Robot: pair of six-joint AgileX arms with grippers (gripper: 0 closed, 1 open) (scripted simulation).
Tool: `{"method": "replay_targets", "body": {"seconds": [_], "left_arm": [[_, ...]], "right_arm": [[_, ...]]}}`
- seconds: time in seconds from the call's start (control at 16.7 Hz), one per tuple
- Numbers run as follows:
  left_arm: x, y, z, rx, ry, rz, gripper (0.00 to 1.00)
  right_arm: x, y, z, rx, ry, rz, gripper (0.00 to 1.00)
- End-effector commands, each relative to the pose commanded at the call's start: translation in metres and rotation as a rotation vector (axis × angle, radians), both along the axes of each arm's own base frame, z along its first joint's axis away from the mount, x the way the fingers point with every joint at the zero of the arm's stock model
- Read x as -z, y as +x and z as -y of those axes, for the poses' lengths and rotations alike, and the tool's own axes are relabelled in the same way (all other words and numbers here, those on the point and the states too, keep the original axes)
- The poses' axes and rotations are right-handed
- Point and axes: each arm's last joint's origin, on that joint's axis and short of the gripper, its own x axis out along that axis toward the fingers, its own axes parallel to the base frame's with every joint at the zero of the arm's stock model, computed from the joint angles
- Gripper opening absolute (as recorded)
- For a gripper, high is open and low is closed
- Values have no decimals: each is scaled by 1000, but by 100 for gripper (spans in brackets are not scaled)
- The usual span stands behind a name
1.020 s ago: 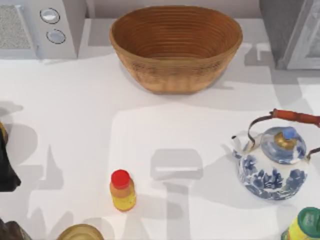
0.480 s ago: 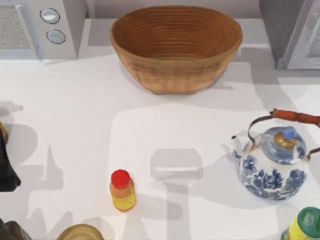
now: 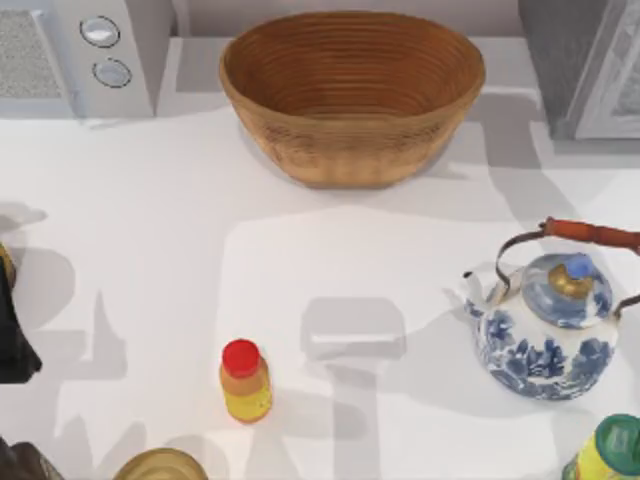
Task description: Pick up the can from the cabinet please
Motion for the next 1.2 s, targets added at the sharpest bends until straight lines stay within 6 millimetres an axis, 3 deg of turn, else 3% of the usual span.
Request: {"method": "replay_targets", "body": {"seconds": [0.48,0.72,1.2], "left_arm": [[0,0,0,0,0,0,100],[0,0,0,0,0,0,100],[0,0,0,0,0,0,100]], "right_arm": [[1,57,-1,-1,-1,-3,100],[1,60,-1,-1,-1,-3,100],[1,60,-1,-1,-1,-3,40]]}}
